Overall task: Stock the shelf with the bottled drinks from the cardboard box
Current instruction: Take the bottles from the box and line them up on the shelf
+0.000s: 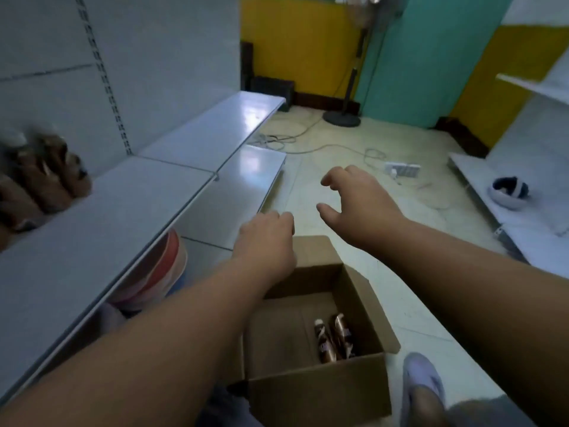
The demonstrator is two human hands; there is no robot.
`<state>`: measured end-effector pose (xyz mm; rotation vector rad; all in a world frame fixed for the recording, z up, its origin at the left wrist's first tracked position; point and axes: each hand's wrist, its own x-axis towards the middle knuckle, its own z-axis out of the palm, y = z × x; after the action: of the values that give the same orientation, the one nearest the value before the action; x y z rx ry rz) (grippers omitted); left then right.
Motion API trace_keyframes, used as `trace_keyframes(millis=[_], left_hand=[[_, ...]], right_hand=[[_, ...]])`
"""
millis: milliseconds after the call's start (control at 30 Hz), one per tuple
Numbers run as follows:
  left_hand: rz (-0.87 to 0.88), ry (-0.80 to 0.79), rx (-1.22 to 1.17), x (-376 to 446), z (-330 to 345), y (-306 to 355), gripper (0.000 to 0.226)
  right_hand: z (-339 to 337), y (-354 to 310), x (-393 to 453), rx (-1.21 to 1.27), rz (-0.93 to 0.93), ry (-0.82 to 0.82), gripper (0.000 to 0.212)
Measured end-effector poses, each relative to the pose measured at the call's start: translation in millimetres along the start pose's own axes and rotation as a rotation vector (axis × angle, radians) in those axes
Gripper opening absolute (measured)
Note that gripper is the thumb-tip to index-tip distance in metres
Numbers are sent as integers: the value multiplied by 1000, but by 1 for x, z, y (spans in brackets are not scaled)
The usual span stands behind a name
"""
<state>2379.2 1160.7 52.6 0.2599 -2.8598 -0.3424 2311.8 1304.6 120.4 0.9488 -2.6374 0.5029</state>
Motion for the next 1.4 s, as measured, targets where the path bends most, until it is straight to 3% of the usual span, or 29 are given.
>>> trace_keyframes(millis=[167, 400, 567, 667, 800, 867, 967, 1067, 1167, 1267, 1400], left_hand=[[-7, -209, -11, 13, 115, 24, 29], [-63, -649, 8, 37, 280, 36, 34], [-310, -856, -208, 39, 370, 38, 25], [-554, -952, -421, 37, 408, 37, 16], [-805, -955, -552, 33, 445, 31, 18], [-881, -877, -592, 27, 459, 30, 26], [-990, -690, -641, 22, 469, 23, 23], [-1115, -687, -632, 20, 473, 9, 42], [-1271, -763, -710, 12, 474, 3, 46], [-1407, -736, -850, 6, 482, 4, 37], [-1468, -657, -1030, 3, 487, 6, 27]], right_hand=[[82, 84, -28, 72, 89, -134, 36], [220, 186, -77, 217, 367, -385, 31], [297, 233, -101, 281, 599, -580, 32], [335, 247, -105, 221, 610, -714, 26], [382, 249, -107, 111, 711, -939, 38], [400, 248, -110, 62, 773, -984, 44], [417, 244, -112, 114, 796, -841, 38], [421, 246, -115, 209, 802, -680, 39], [426, 249, -130, 81, 823, -865, 35], [439, 247, -141, 186, 904, -1087, 48], [445, 253, -135, 393, 964, -1009, 61]])
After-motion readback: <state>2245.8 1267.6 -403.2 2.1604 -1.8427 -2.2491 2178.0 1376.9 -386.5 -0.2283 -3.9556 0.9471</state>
